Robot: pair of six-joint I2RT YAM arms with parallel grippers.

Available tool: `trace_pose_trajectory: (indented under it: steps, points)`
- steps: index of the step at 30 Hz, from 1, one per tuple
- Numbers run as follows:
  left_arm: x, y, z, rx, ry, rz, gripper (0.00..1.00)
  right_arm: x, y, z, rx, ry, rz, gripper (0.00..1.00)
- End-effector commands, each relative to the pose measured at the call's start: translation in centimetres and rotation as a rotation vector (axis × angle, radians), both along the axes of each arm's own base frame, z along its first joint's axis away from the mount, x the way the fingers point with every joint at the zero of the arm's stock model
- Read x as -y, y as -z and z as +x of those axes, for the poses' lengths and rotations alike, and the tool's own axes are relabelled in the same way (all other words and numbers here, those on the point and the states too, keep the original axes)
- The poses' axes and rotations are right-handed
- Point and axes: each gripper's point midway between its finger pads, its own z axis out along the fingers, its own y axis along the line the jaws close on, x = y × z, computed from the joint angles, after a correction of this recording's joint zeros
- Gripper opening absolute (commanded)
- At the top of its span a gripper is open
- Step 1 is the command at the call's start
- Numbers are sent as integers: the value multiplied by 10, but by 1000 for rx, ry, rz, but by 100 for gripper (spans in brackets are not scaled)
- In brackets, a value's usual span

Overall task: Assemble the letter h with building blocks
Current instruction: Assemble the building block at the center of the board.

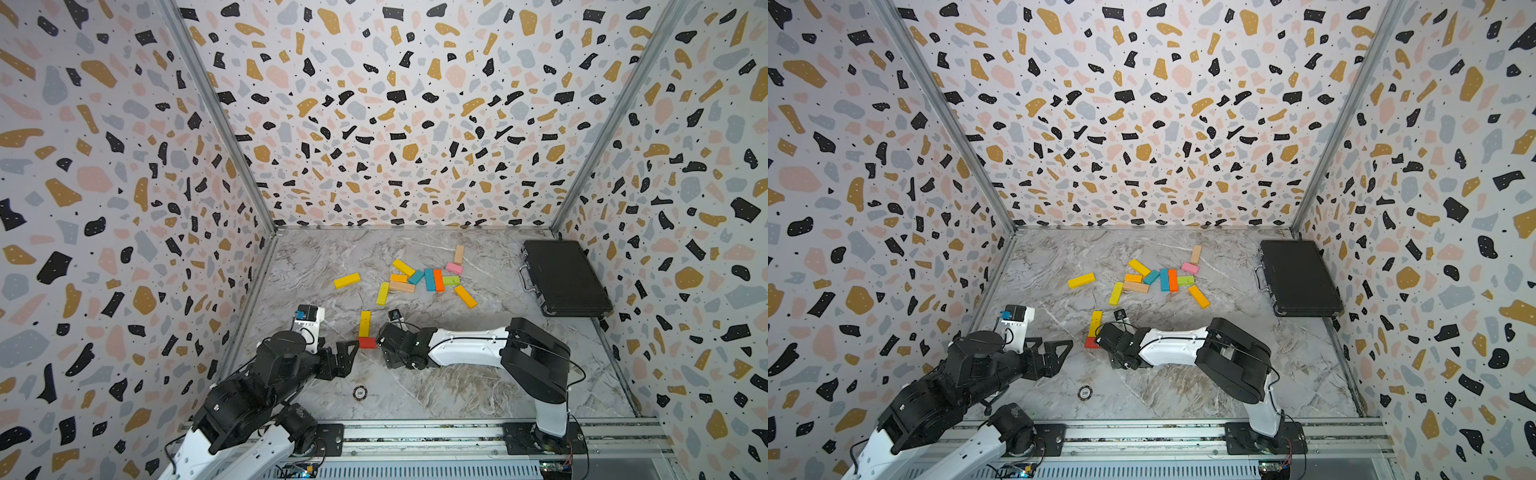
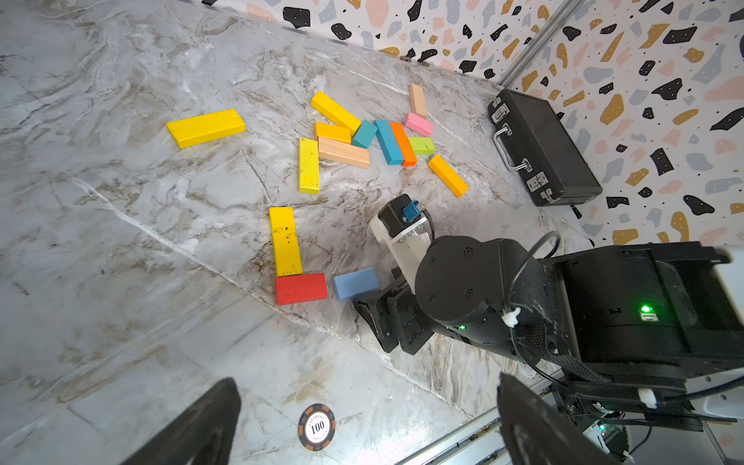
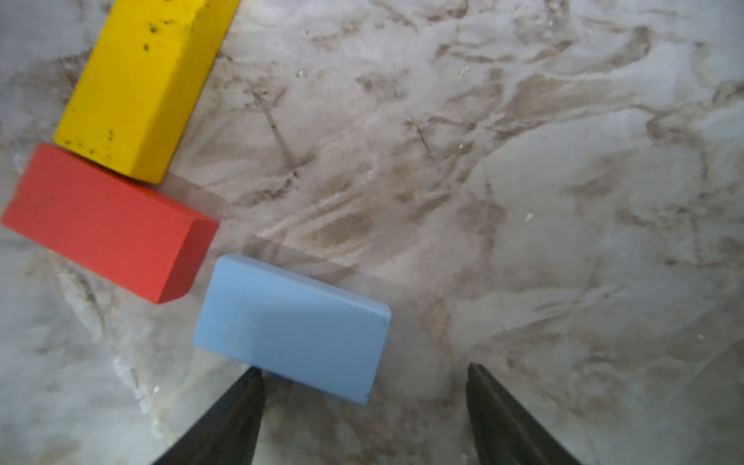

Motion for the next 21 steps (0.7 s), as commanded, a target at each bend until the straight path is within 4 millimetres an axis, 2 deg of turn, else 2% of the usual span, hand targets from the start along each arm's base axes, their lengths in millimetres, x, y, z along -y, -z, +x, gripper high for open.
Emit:
trace_pose_trajectory:
  steps: [1, 21]
  points:
    - [1, -1, 6, 18, -9, 1, 99, 4, 4, 1, -13, 18, -13, 81]
    - [2, 2, 6, 10, -9, 2, 99, -1, 7, 7, -5, 25, -9, 81]
